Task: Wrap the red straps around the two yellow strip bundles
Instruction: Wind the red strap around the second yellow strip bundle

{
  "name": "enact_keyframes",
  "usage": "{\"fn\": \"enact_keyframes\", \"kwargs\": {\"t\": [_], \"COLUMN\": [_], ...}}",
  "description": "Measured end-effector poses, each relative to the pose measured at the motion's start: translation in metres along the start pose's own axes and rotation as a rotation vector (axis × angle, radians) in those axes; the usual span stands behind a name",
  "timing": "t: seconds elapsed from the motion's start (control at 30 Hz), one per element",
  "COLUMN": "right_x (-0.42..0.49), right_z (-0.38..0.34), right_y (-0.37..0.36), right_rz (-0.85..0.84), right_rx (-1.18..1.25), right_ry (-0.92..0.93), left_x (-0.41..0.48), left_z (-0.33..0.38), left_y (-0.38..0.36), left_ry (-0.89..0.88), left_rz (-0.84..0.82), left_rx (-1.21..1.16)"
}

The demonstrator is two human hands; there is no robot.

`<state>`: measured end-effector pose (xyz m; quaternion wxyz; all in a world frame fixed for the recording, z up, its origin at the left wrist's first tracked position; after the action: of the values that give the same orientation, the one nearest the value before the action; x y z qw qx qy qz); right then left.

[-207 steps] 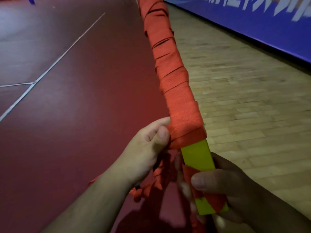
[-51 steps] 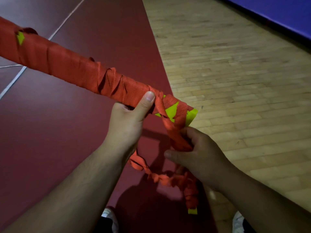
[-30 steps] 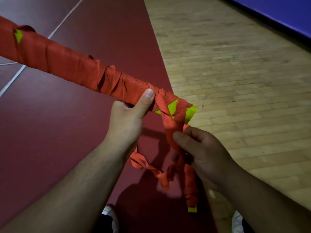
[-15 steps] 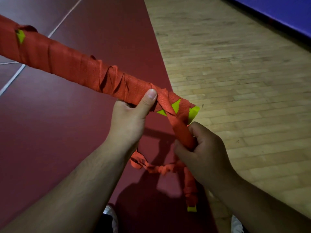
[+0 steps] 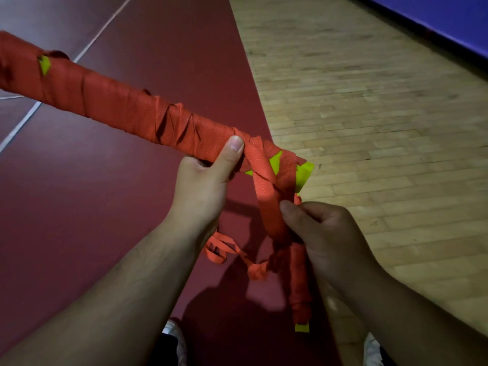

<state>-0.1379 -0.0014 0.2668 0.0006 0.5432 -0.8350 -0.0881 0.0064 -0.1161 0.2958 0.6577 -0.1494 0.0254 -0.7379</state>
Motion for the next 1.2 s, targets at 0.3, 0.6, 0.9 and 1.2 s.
{"fn": "enact_keyframes", "kwargs": {"t": [0.3, 0.6, 0.9, 1.2], "right_x": [-0.006, 0.0, 0.004, -0.001], "right_z": [-0.009, 0.006, 0.002, 0.005], "right_y": [-0.015, -0.018, -0.007, -0.013], "right_rz": [-0.458, -0.495, -0.376, -0.292], "right_rx": [0.578, 0.796, 0.187, 0.194], "right_ry": [-0.533, -0.365, -0.165, -0.113], "left_x": [-0.001, -0.001, 0.005, -0.001], "left_z": [0.001, 0.003, -0.004, 0.004], "left_y": [-0.003, -0.007, 0.002, -0.002], "left_ry": [-0.042, -0.064, 0.018, 0.126], "left_rz": [-0.04, -0.084, -0.015, 0.09], "left_rx": [0.039, 0.026, 0.02, -0.046]}}
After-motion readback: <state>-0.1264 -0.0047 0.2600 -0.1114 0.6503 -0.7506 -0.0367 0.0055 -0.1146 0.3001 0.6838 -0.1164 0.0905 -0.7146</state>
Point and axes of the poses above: each hand's wrist, its own x-axis towards the middle knuckle, its own y-axis out of the back of the hand, z = x × y, the point moved 4 cm from there along x, towards the middle knuckle, and after that the axes turned 5 degrees about z, right-handed, at the moved point
